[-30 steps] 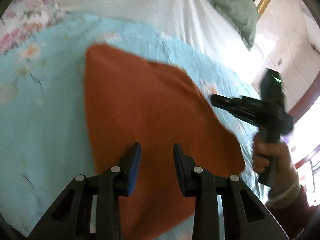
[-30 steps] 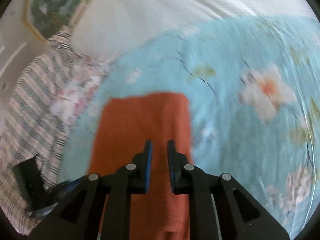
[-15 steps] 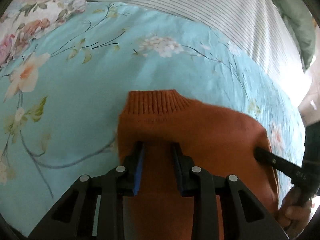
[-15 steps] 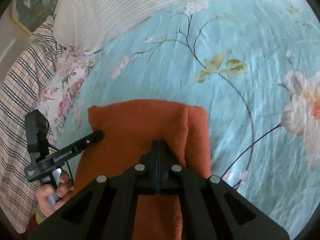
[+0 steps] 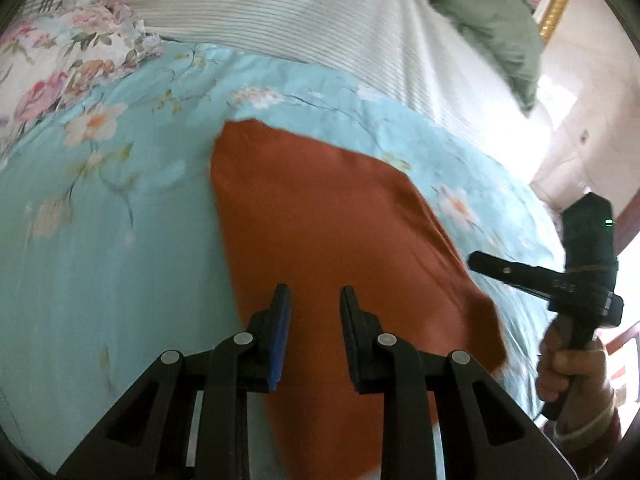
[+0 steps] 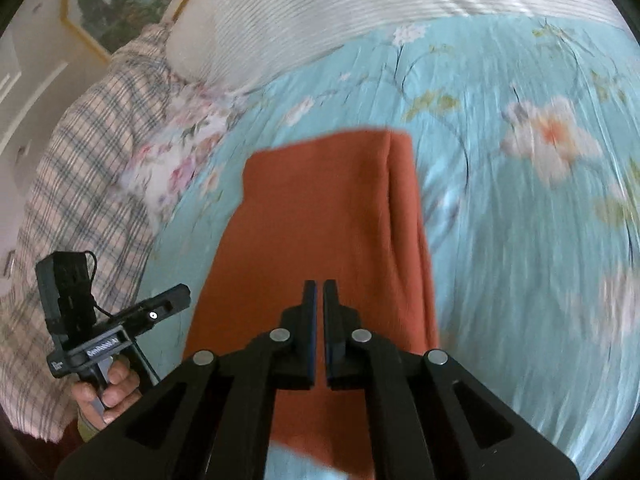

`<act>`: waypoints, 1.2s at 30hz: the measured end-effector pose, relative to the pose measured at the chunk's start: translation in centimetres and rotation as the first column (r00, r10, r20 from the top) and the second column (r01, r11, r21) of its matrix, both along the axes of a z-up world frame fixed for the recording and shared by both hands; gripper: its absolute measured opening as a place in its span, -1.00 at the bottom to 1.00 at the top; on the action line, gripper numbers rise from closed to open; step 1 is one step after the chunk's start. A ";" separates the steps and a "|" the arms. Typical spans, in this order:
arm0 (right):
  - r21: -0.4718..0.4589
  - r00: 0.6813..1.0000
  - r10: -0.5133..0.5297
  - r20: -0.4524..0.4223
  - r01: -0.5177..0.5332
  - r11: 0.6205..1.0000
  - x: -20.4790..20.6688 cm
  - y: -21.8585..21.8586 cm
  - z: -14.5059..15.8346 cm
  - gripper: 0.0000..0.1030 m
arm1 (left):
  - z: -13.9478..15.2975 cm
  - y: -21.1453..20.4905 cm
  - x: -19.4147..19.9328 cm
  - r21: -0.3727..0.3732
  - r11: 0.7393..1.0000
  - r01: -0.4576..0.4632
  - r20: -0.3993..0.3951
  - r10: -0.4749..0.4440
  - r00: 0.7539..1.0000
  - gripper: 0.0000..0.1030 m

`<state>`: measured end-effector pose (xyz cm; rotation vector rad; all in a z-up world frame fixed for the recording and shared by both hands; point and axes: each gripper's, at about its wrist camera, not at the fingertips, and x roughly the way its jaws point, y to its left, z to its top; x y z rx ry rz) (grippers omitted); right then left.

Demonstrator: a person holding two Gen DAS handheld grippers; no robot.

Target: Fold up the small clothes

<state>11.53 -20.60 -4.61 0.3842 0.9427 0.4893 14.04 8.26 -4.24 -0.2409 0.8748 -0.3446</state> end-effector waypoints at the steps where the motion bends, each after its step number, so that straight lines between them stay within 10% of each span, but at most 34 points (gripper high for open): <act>1: -0.025 1.000 -0.002 -0.007 0.002 1.000 -0.7 0.1 -0.5 -0.93 | -0.1 -0.1 -1.2 -0.008 1.000 0.009 0.000 -0.009 1.000 -0.52; 20: -0.059 0.995 -0.059 -0.076 0.055 0.997 -5.2 -1.5 -5.2 -0.94 | -5.2 -2.7 -8.1 0.119 0.991 0.053 -0.043 -0.049 0.998 -0.51; 33: -0.067 0.997 -0.080 -0.020 0.078 0.995 -6.5 -2.3 -1.7 -0.91 | -3.5 -2.1 -9.9 0.115 0.993 0.018 -0.058 -0.012 0.998 -0.34; 36: -0.065 0.995 -0.097 0.002 0.097 0.993 -4.5 -2.2 -0.8 -0.50 | -3.6 -2.2 -9.9 0.131 0.991 0.027 -0.054 -0.020 0.998 -0.29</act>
